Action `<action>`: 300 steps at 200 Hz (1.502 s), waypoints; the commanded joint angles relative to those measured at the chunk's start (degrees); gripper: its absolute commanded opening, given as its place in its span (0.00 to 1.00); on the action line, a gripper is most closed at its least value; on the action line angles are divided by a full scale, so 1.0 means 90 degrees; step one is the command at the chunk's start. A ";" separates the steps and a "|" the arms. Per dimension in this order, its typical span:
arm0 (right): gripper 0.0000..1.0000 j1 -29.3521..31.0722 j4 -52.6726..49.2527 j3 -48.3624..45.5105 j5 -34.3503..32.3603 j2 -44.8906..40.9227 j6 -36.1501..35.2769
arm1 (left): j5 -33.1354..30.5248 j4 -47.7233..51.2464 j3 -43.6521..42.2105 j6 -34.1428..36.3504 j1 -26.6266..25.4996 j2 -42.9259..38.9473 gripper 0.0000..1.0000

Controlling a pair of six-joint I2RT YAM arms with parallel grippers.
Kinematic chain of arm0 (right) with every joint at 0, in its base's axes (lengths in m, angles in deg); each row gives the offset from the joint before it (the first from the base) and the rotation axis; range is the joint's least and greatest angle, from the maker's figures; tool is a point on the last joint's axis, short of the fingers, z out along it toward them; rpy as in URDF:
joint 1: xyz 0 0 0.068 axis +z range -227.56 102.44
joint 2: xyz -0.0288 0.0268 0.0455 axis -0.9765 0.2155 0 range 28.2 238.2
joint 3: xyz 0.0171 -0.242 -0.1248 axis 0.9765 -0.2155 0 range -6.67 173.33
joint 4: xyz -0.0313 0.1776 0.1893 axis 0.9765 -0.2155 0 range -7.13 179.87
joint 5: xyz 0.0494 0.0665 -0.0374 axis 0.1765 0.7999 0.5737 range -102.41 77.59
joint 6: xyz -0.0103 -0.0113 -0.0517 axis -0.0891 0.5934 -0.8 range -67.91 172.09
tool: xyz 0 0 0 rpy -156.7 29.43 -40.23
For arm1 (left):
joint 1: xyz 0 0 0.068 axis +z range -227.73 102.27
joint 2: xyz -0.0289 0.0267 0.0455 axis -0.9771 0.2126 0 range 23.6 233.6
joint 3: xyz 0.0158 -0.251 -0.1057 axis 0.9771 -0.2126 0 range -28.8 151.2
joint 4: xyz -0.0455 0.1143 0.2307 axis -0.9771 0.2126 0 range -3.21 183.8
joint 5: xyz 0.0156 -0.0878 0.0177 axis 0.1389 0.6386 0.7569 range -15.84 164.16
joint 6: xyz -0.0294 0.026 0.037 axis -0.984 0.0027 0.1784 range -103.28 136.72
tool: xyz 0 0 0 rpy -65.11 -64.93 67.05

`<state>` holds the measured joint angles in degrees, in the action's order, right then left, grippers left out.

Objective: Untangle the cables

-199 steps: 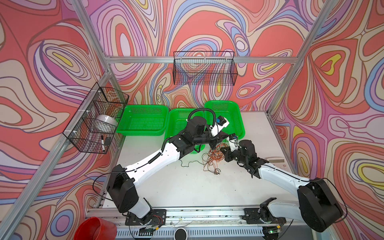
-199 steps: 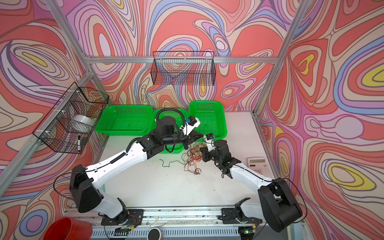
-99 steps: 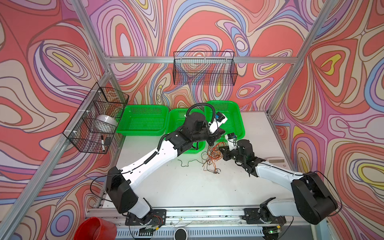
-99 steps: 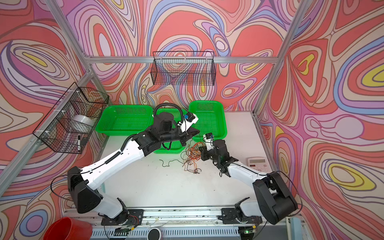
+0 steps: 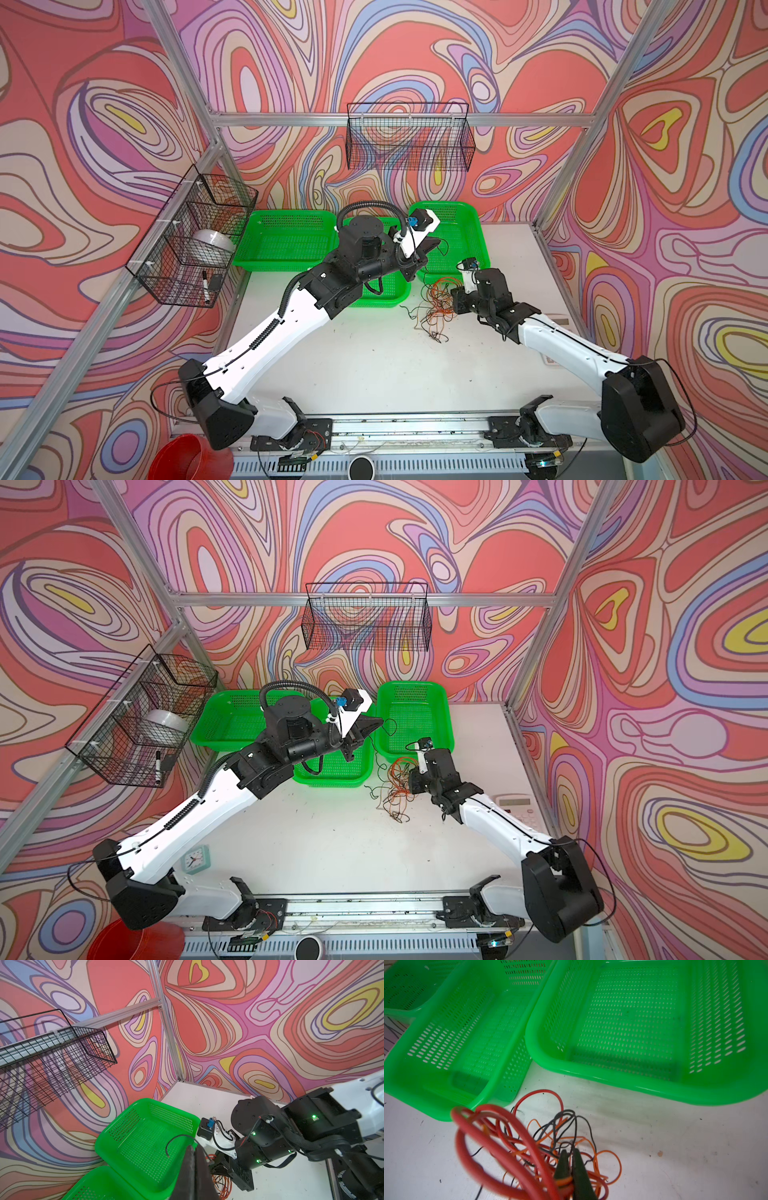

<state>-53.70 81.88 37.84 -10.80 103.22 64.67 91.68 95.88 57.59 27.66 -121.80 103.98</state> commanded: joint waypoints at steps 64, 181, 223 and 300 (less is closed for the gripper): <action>0.00 -0.0001 -0.0672 -0.0405 -0.0686 0.0226 0.0924 | -0.0352 0.0372 0.1655 0.0526 0.0102 0.0405 0.00; 0.00 0.0013 -0.0534 -0.0289 -0.0074 0.0355 0.0886 | -0.1199 0.1664 0.5774 0.1659 0.1131 0.2439 0.00; 0.00 0.0008 -0.0535 -0.0125 -0.0047 0.0559 0.0790 | -0.1045 0.1689 0.5751 0.1468 0.1670 0.2487 0.00; 0.00 0.0015 -0.0467 0.0301 0.0162 0.1076 0.0728 | -0.1113 0.1536 0.4392 0.1103 0.2423 0.2670 0.00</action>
<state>-53.70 76.61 39.26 -10.47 112.03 71.62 82.08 109.56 102.62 39.13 -101.65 127.49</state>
